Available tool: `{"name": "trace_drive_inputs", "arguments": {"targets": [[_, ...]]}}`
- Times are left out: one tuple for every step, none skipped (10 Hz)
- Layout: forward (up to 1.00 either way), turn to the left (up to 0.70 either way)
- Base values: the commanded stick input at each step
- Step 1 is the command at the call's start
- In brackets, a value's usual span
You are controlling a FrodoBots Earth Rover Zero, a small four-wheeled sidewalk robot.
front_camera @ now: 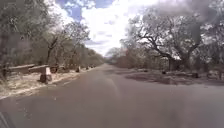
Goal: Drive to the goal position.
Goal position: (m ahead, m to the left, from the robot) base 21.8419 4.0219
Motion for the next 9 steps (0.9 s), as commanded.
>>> {"name": "trace_drive_inputs", "arguments": {"targets": [[0.70, 0.00], [0.70, 0.00], [0.70, 0.00], [0.70, 0.00], [0.70, 0.00], [0.70, 0.00], [0.70, 0.00], [0.70, 0.00], [0.70, 0.00]]}}
